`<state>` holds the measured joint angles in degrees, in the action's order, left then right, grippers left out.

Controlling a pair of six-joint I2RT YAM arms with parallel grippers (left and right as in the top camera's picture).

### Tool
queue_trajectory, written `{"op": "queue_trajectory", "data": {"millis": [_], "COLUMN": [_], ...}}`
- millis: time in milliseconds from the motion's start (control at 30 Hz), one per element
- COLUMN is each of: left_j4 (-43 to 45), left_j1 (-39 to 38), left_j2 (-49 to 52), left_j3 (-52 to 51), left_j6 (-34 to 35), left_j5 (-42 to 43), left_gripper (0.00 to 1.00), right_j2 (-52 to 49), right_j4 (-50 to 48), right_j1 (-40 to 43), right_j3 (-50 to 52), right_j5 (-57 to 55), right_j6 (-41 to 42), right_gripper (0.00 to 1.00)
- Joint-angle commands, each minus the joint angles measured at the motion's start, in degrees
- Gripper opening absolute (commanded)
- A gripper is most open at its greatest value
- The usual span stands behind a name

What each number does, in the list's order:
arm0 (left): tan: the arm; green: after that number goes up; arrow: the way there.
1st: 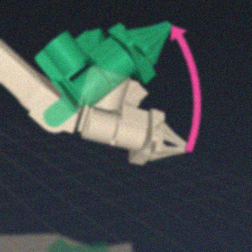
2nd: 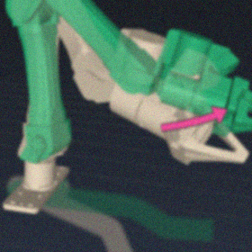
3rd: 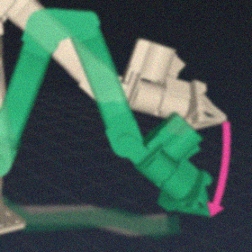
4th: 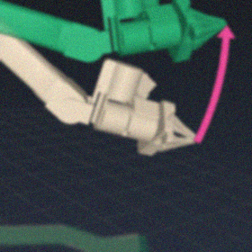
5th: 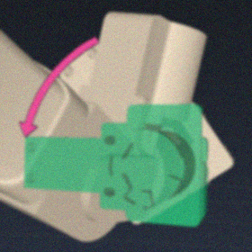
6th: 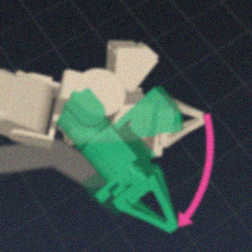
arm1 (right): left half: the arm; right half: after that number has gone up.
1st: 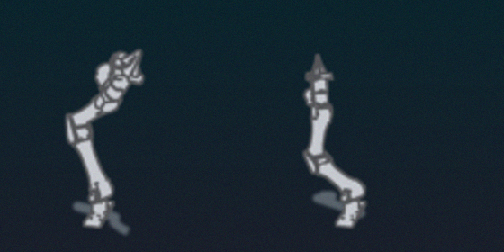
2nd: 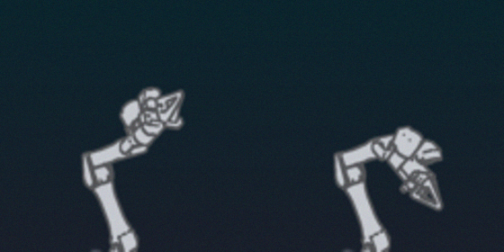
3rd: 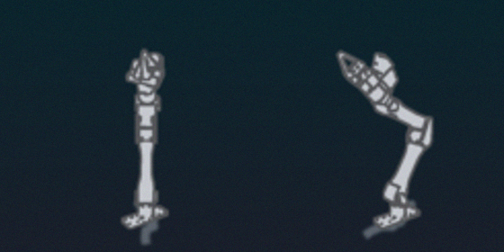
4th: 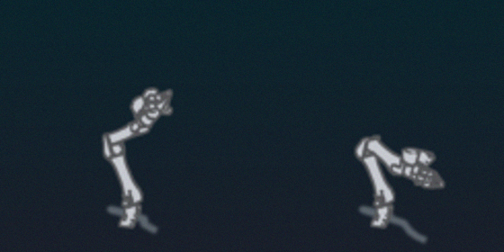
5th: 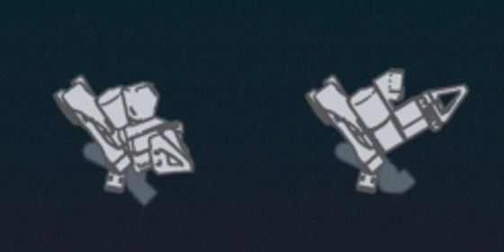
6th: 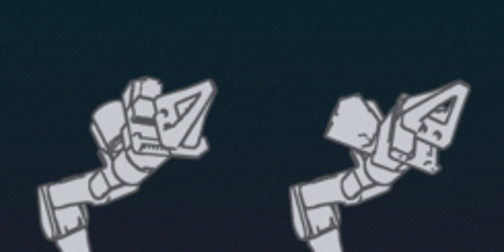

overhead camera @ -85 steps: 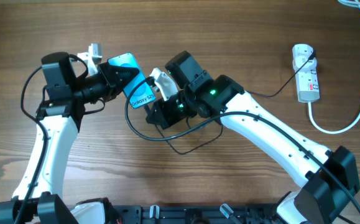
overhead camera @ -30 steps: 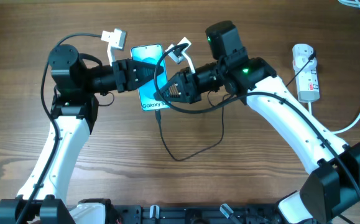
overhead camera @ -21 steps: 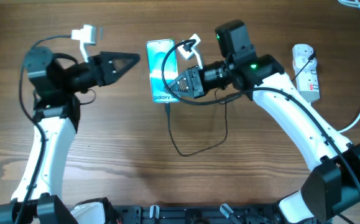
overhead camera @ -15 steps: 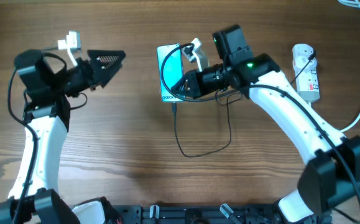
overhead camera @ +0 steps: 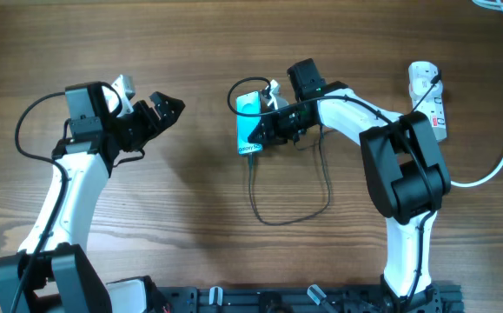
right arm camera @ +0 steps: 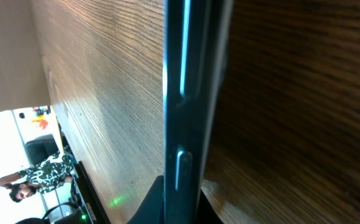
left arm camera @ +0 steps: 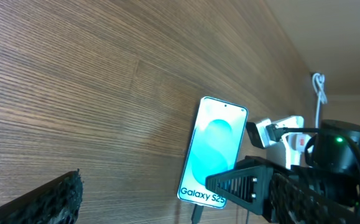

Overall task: Plug charger to phone and switch on socket
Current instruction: 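Lower the phone upright onto the table with the right gripper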

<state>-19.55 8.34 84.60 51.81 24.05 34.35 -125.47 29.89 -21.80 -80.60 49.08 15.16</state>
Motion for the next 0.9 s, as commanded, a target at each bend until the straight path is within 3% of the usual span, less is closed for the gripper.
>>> {"op": "queue_trajectory", "data": {"millis": [0,233,633,867], "left_j4": [-0.07,-0.04,-0.04,-0.07], "left_j1": [-0.2,-0.2,-0.2,-0.2], "left_j2": [0.5,0.5,0.5,0.5], "left_j3": [-0.11,-0.11,-0.11,-0.11], "left_j6": [-1.36,-1.36,-1.36,-1.36], "left_j5": [-2.36,-2.36,-2.36,-2.36], "left_gripper": [1.0,1.0,1.0,1.0], "right_j2": [-0.7,-0.7,0.31,1.79], "right_j4": [-0.28,0.33,0.79,1.05], "right_j1": [0.02,0.02,0.02,0.02], "right_j3": [0.11,0.11,-0.02,-0.07], "right_j5": [0.22,-2.84,-13.25,-15.91], "right_j6": [0.07,1.49,3.23,4.55], "right_gripper": [0.04,0.08,0.39,0.4]}}
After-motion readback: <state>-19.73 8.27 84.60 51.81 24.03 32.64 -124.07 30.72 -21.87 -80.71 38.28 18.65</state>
